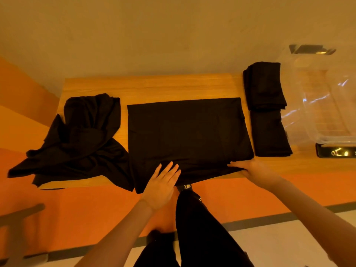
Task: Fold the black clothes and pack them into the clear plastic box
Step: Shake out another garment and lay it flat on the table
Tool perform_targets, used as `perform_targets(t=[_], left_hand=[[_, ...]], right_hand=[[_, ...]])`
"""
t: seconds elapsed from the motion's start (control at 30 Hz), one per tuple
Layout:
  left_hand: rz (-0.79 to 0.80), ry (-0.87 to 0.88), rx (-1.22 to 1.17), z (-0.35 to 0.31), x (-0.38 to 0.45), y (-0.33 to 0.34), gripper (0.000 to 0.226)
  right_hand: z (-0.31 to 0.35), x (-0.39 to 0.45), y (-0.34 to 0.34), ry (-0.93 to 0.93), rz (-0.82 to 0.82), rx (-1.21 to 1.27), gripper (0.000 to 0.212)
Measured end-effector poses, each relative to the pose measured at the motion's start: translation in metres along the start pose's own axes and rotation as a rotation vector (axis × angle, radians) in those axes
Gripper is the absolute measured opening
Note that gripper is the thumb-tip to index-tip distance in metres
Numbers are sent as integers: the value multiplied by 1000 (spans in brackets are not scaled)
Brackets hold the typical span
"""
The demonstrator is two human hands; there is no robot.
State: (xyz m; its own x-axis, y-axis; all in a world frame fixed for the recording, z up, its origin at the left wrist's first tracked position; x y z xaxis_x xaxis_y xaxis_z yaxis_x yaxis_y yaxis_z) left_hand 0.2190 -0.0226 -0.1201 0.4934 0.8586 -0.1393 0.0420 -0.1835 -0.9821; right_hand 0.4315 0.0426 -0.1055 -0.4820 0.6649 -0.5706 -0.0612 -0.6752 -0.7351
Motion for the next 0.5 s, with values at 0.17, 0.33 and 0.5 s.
perform_targets(t=[0.17,0.33,0.5], left_hand=[[53,-138,-434,32,-7,-23,38],[234,-314,-738,81,-6,-33,15],[363,-420,-854,138,-4,-48,15]], right_hand=[[-9,12,-7,78,143,198,31],[-8,17,-30,109,229,305,22],[-15,23,-73,111,153,339,19]])
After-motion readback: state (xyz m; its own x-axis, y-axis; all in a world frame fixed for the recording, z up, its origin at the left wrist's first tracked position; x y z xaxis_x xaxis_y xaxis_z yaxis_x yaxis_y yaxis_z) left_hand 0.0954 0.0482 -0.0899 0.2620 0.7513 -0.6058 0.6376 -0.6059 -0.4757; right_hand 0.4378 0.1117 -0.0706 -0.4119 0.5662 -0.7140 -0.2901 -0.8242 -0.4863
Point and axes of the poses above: each hand's wrist, its own x-axis towards the middle knuckle, its own y-axis out of the palm, z = x × y, the point moved 10 cm from there along x, towards the middle knuckle, and after that the axes turned 7 degrees about z, right-handed, at the moved point
